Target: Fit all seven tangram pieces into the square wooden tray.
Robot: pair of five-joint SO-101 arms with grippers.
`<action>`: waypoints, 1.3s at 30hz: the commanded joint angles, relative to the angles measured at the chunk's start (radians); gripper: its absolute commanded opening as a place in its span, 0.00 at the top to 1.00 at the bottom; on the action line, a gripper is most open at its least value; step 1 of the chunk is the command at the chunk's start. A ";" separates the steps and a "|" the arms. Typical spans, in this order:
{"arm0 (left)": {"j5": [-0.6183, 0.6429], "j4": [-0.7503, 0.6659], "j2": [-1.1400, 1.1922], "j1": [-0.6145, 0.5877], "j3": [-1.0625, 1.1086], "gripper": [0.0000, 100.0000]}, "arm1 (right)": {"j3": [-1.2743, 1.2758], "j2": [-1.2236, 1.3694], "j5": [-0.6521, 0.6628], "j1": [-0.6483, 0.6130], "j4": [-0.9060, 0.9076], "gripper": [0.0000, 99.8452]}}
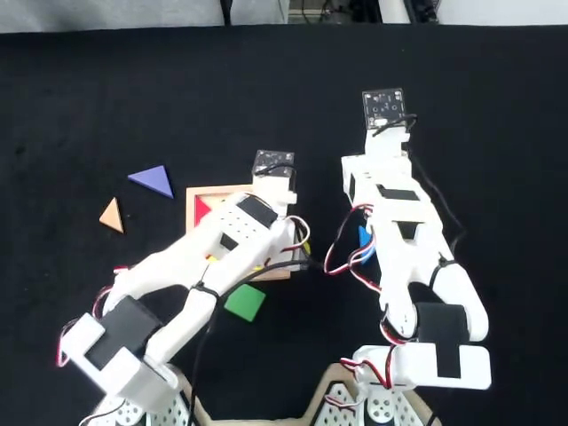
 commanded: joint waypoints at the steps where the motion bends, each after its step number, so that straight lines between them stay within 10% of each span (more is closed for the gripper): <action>1: 0.006 0.009 -0.092 -0.022 -0.033 0.72 | -0.022 -0.048 -0.003 0.005 -0.017 0.99; 12: 0.014 -0.423 -0.061 -0.053 0.064 0.72 | -0.021 -0.048 -0.006 0.005 -0.017 0.99; 39: 0.008 -0.293 -0.124 -0.162 0.082 0.72 | -0.019 -0.048 -0.008 0.006 -0.017 0.99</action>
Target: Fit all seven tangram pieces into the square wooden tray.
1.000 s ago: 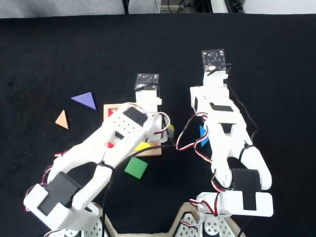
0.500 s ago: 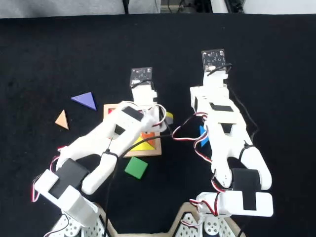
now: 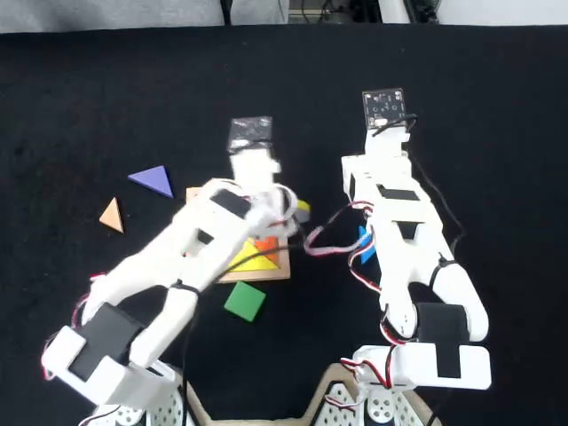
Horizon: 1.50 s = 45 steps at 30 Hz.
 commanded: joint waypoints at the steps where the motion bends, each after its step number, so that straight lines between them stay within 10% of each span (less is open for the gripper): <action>1: 0.000 0.002 -0.044 -0.019 0.016 0.72 | -0.019 -0.048 -0.008 0.006 -0.017 0.99; 45: 0.005 0.169 0.077 0.018 -0.223 0.72 | -0.018 -0.048 -0.008 0.005 -0.017 0.99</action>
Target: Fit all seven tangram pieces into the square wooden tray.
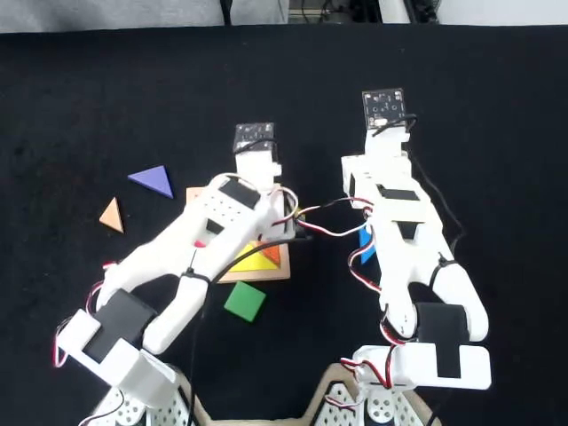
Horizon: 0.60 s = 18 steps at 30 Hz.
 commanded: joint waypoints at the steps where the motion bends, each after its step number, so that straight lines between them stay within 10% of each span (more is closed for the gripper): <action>1: 0.005 -0.043 -0.028 -0.015 -0.081 0.72 | -0.018 -0.048 -0.008 0.005 -0.017 0.99; 18: 0.002 -0.238 0.129 -0.077 -0.085 0.72 | -0.019 -0.048 -0.008 0.005 -0.017 0.99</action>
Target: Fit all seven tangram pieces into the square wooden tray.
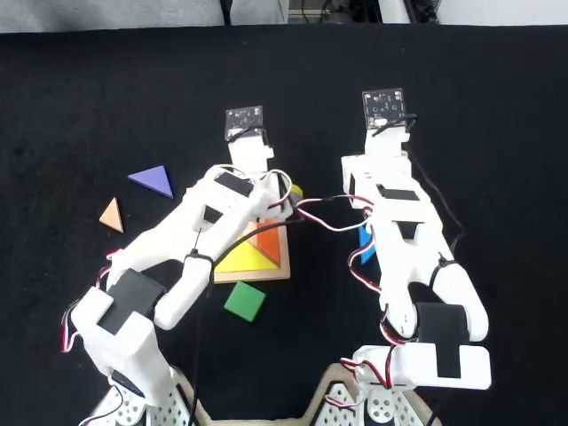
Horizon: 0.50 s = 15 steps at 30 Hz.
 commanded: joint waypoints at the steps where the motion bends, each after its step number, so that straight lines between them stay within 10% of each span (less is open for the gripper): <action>1: 0.002 -0.006 -0.006 -0.007 -0.045 0.72 | -0.019 -0.048 -0.008 0.005 -0.017 0.99; 15: 0.005 0.135 -0.011 0.015 -0.058 0.72 | -0.019 -0.048 -0.006 0.005 -0.017 0.99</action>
